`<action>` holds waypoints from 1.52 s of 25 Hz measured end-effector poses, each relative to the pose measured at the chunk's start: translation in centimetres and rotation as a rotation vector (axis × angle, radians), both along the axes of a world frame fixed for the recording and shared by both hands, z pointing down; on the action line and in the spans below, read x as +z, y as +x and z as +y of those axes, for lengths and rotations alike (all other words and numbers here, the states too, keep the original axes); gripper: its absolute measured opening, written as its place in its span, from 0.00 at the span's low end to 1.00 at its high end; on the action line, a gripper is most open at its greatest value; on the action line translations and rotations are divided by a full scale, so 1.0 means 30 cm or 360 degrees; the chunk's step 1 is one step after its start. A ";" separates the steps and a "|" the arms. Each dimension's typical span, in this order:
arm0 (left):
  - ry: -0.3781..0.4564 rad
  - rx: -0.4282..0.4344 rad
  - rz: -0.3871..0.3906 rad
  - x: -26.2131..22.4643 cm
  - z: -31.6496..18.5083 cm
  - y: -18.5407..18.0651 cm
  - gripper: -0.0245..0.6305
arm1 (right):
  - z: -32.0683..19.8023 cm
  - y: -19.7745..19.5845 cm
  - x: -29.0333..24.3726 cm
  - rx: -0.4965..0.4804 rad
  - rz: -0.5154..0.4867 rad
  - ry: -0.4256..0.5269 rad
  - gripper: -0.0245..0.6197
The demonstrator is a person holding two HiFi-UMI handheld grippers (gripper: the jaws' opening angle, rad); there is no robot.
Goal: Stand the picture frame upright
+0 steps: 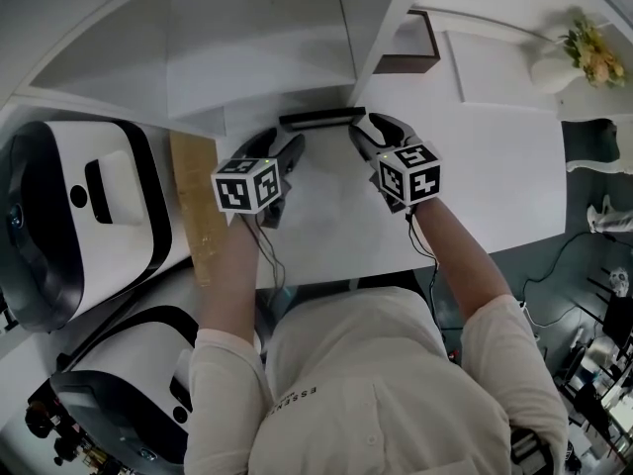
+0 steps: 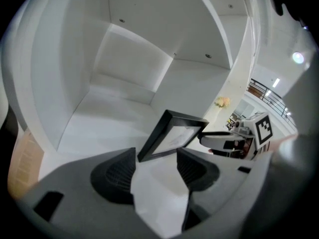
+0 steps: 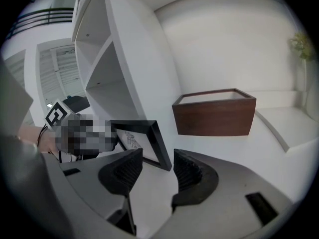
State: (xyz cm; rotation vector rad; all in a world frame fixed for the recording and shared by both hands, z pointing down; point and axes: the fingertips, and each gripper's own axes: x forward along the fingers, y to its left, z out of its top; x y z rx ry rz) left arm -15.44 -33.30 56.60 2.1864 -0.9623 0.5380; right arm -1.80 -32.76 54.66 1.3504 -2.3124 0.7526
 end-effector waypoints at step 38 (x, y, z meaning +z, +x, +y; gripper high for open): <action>0.1123 0.0211 0.0015 -0.809 0.397 -0.022 0.04 | 0.359 -0.022 -0.719 -0.0114 -0.0068 0.0864 0.06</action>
